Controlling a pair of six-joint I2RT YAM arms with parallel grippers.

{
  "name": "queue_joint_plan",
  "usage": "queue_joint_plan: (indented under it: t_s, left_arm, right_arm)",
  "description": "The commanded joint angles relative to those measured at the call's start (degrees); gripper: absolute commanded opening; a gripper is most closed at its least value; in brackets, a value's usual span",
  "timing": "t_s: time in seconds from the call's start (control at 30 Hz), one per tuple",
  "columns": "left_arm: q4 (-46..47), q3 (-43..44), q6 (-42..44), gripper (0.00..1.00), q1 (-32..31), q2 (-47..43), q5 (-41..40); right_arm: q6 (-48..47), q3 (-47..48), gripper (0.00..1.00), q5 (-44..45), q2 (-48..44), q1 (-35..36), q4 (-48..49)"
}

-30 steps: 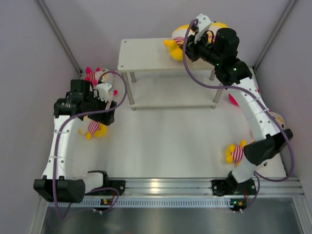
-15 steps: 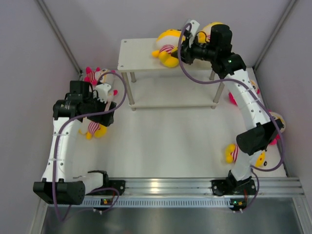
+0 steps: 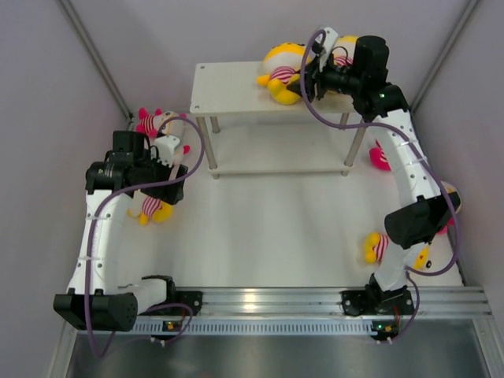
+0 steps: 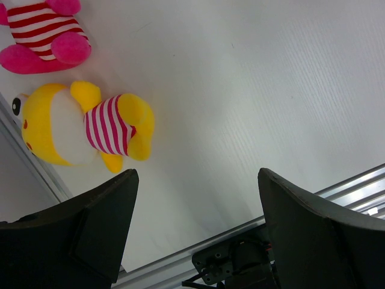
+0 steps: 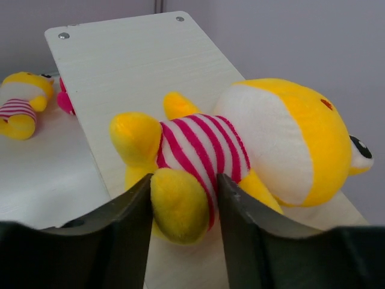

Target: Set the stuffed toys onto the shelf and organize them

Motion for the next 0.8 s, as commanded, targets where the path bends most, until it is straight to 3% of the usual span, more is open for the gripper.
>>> queue_joint_plan:
  t_s: [0.0, 0.03, 0.2, 0.33, 0.4, 0.53, 0.77]
  left_arm:
    - [-1.0, 0.0, 0.1, 0.87, 0.2, -1.0, 0.3]
    - [-0.9, -0.1, 0.1, 0.87, 0.2, -1.0, 0.3]
    - [-0.9, -0.7, 0.3, 0.87, 0.2, -0.6, 0.6]
    - [-0.9, -0.6, 0.2, 0.87, 0.2, -0.4, 1.2]
    - [-0.9, -0.6, 0.2, 0.87, 0.2, -0.3, 1.4]
    - [-0.8, -0.3, 0.2, 0.87, 0.2, 0.0, 1.8]
    - [-1.0, -0.2, 0.1, 0.87, 0.2, -0.4, 1.8]
  right_arm:
    - [-0.1, 2.4, 0.50, -1.1, -1.2, -0.8, 0.1]
    - [0.2, 2.3, 0.56, -1.2, -1.9, -0.9, 0.5]
    - [3.6, -0.7, 0.70, -1.9, -9.7, -0.8, 5.0]
    - [10.9, -10.6, 0.82, 9.4, -18.7, -0.9, 11.5]
    - [14.9, -14.3, 0.82, 16.2, -22.9, -1.2, 14.3]
    - [28.0, -22.8, 0.78, 39.2, -26.8, -2.3, 13.0]
    - [40.3, -31.2, 0.77, 46.3, -27.5, -4.5, 16.7]
